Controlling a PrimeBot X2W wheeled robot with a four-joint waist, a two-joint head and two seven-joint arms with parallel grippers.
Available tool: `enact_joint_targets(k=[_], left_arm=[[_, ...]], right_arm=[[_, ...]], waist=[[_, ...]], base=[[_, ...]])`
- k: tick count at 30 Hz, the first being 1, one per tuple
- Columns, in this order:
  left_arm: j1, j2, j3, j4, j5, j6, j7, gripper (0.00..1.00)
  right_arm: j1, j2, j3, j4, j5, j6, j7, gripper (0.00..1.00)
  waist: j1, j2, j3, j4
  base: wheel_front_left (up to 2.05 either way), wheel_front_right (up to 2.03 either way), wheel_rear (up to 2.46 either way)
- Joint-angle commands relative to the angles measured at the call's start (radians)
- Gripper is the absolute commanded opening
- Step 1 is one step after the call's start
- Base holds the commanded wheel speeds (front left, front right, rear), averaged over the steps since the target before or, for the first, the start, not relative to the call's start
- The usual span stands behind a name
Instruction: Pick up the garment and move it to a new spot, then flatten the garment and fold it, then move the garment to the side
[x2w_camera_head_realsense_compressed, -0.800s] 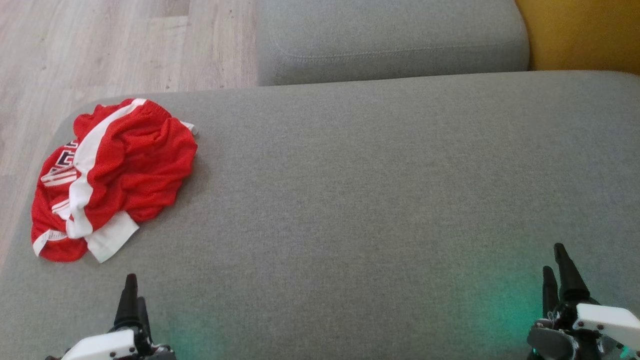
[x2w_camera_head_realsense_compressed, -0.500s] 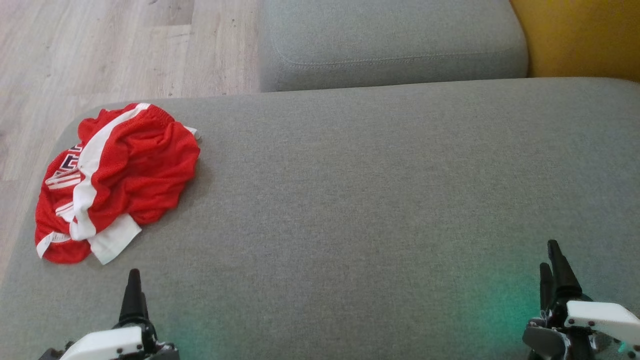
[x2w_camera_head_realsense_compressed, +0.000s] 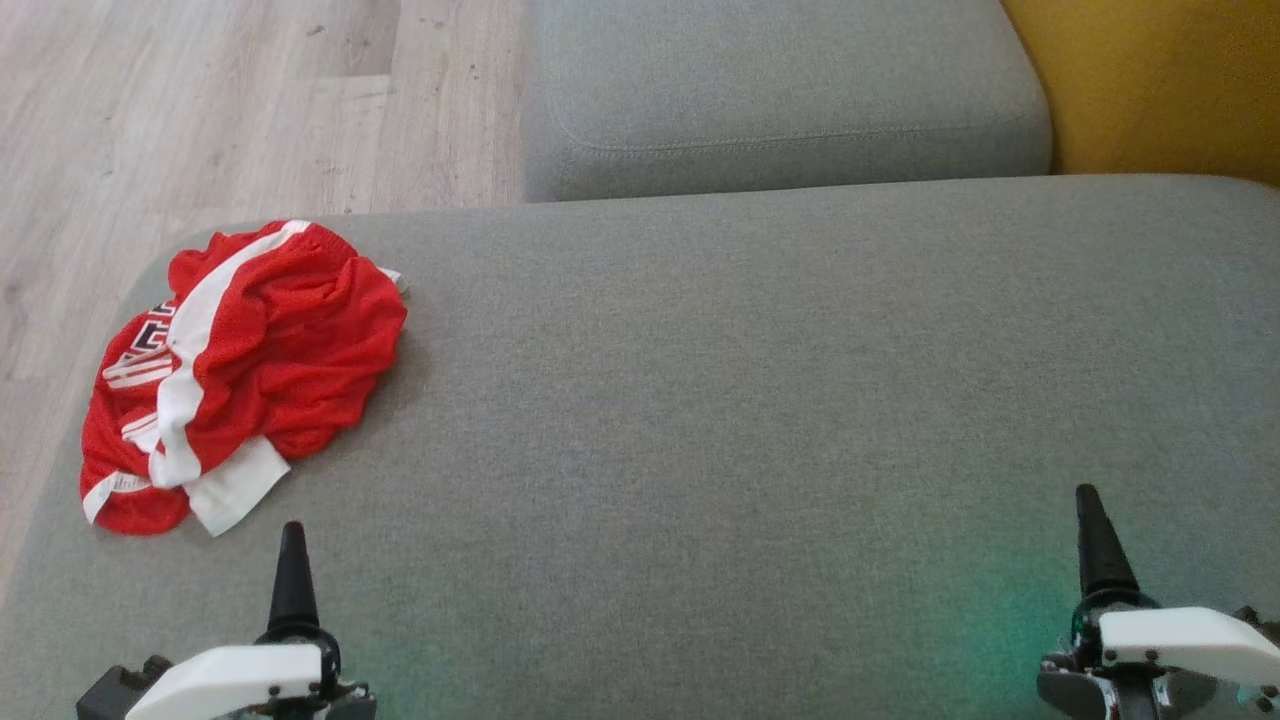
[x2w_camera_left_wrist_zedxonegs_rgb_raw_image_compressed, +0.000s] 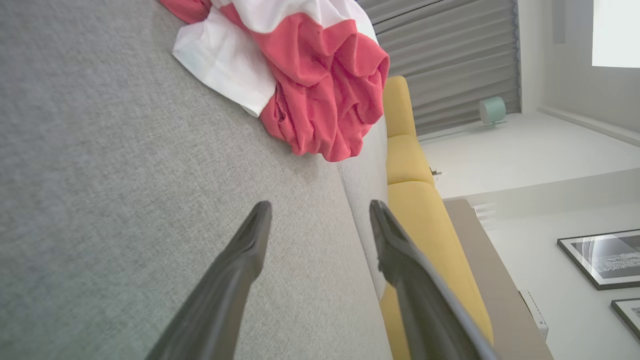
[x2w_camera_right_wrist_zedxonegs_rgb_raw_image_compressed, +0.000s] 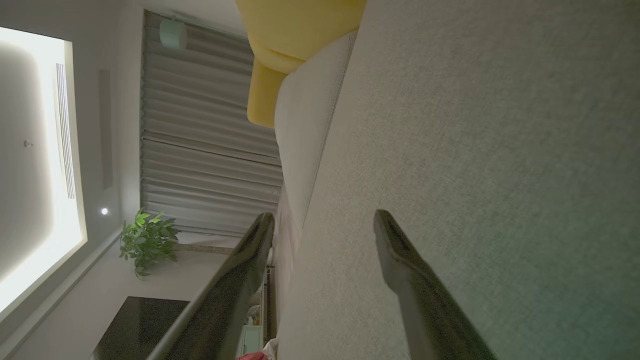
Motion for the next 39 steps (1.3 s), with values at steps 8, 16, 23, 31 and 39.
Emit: enact_joint_targets(k=[8, 16, 23, 31, 39], left_arm=[[-0.013, 0.005, -0.023, -0.05, 0.11, 0.01, -0.032, 1.0], [-0.004, 0.006, -0.05, -0.062, 0.207, 0.023, -0.056, 1.0], [0.002, 0.006, -0.074, -0.071, 0.292, 0.034, -0.077, 1.0], [0.011, 0.007, -0.098, -0.079, 0.384, 0.043, -0.1, 1.0], [0.019, 0.007, -0.127, -0.087, 0.492, 0.056, -0.127, 1.0]], right_arm=[[-0.01, -0.004, 0.025, -0.044, -0.114, 0.002, -0.03, 1.0], [0.004, -0.004, 0.044, -0.046, -0.211, 0.003, -0.053, 1.0], [0.016, -0.004, 0.061, -0.05, -0.294, 0.003, -0.074, 1.0], [0.028, -0.005, 0.078, -0.056, -0.389, 0.004, -0.097, 1.0], [0.041, -0.005, 0.096, -0.06, -0.502, 0.004, -0.124, 1.0]], waist=[[0.0, -0.0001, -0.019, 0.002], [0.0, -0.0001, -0.038, 0.003], [0.0, -0.0001, -0.054, 0.006], [0.0, -0.0001, -0.071, 0.008], [0.0, -0.0001, -0.091, 0.01]], base=[[0.0, 0.0, 0.0], [0.0, 0.0, 0.0], [0.0, 0.0, 0.0], [0.0, 0.0, 0.0], [0.0, 0.0, 0.0]])
